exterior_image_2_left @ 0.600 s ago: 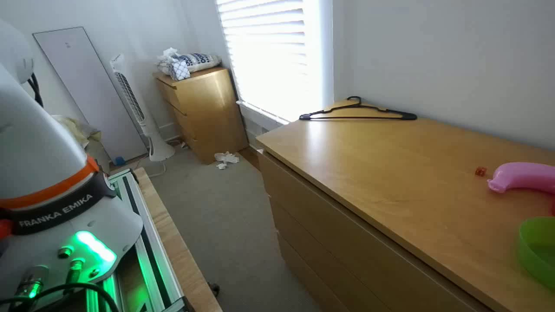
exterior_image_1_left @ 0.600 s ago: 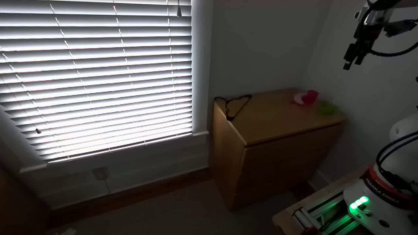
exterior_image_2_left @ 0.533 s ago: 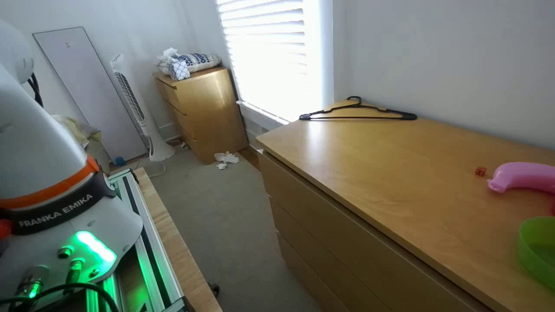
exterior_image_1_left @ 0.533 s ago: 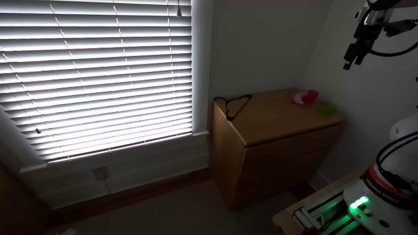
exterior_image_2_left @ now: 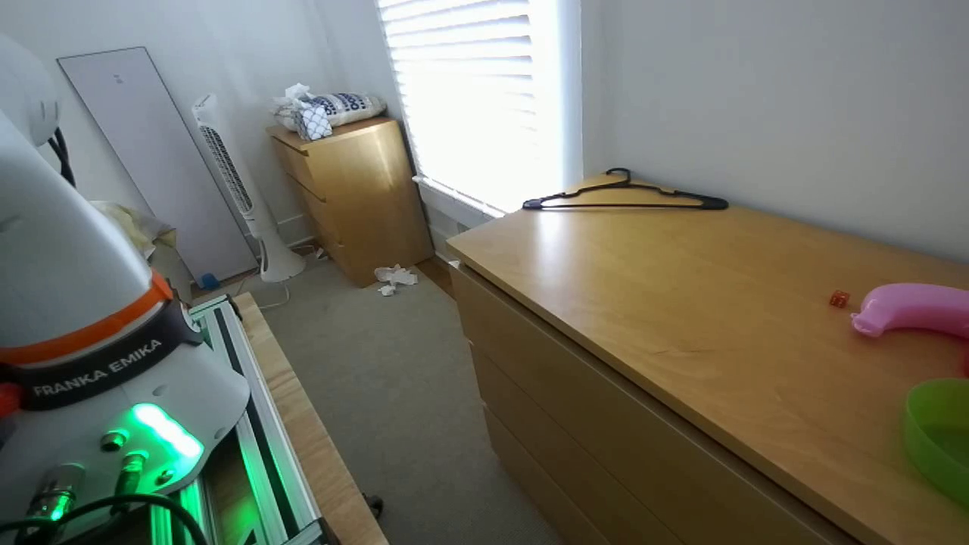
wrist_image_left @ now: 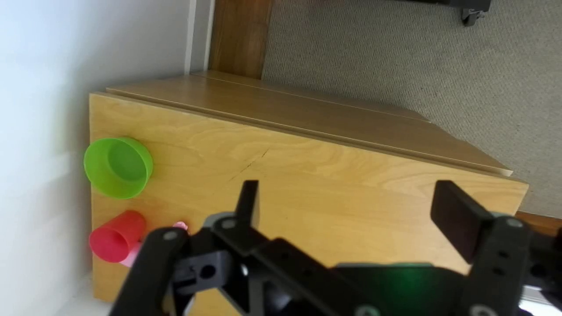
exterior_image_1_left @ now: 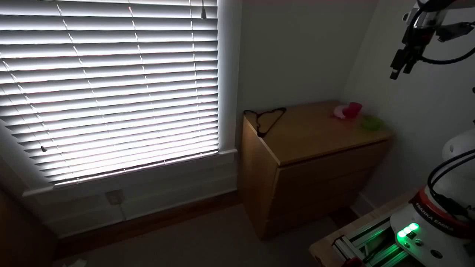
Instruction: Move the black clothes hanger to the right
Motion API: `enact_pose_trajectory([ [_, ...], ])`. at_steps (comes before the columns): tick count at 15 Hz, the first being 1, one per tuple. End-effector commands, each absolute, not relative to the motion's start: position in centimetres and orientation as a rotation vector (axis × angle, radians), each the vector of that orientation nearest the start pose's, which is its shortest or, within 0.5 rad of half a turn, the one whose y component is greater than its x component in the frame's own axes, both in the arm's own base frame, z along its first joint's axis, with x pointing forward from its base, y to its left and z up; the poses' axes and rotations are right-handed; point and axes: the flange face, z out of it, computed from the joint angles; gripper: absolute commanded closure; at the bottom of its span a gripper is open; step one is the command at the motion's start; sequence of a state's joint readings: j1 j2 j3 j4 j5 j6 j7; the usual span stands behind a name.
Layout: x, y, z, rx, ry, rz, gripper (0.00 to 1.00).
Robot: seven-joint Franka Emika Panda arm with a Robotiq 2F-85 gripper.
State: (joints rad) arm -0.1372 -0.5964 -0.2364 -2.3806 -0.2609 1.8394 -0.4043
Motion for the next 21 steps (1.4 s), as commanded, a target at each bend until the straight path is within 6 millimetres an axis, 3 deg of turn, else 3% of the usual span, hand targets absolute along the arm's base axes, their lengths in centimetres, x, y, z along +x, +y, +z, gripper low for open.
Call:
enact_pose_trajectory([
  [1, 34.4, -16.9, 53.2, -3.264, -0.214, 0.003, 0.00],
  [6, 39.6, -10.6, 47.8, -3.177, -0.026, 0.045, 0.00],
  [12, 49.0, -2.9, 41.0, -3.026, 0.476, -0.063, 0.00],
  [16, 54.5, 0.4, 36.8, -2.939, 0.779, -0.188, 0.00],
  [19, 59.2, 1.7, 33.6, -2.850, 1.003, -0.314, 0.00],
  [21, 60.9, 3.1, 32.5, -2.832, 0.958, -0.238, 0.00],
])
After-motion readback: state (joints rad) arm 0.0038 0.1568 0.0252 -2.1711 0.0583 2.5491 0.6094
